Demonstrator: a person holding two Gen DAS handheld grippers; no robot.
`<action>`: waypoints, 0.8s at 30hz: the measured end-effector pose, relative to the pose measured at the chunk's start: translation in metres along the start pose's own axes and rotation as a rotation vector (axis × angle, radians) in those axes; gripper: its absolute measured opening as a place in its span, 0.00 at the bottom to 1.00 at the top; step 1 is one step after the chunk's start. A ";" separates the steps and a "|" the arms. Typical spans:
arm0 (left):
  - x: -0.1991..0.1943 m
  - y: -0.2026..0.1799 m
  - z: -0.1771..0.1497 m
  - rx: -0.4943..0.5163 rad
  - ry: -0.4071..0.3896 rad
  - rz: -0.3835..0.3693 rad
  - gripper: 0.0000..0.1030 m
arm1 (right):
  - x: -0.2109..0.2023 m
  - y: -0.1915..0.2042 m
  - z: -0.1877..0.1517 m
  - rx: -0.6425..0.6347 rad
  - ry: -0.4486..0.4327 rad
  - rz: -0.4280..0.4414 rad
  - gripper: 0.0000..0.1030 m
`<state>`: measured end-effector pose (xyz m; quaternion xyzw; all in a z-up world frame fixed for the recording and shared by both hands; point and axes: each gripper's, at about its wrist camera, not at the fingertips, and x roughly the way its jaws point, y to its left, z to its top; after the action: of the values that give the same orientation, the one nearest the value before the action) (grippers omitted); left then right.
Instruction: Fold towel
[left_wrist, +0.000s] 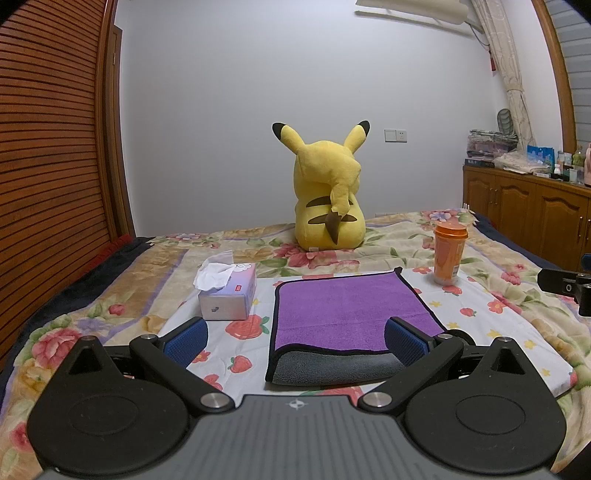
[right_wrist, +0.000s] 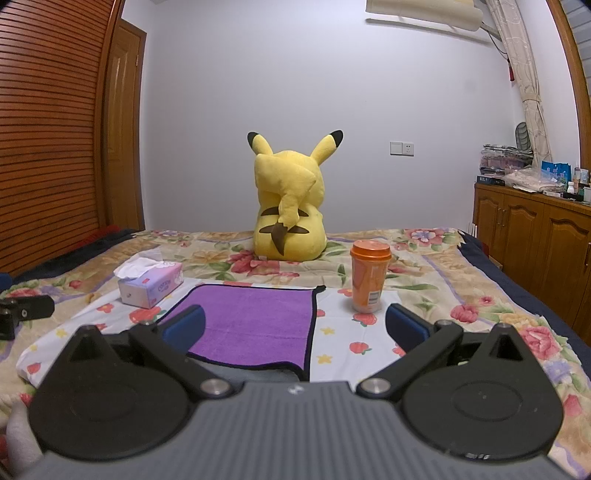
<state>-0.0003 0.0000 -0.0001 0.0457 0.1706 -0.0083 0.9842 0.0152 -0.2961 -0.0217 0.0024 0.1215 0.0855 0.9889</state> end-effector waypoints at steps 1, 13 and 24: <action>0.000 0.000 0.000 0.000 0.000 0.000 1.00 | -0.004 0.001 -0.002 0.004 -0.003 -0.004 1.00; 0.000 0.000 0.000 0.000 0.000 0.000 1.00 | -0.002 0.000 -0.001 0.003 -0.003 -0.005 1.00; 0.000 0.000 0.000 0.000 0.000 0.000 1.00 | -0.002 -0.001 -0.002 0.002 -0.002 -0.005 1.00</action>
<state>-0.0003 0.0000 0.0000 0.0459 0.1707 -0.0082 0.9842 0.0131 -0.2970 -0.0229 0.0032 0.1204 0.0829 0.9893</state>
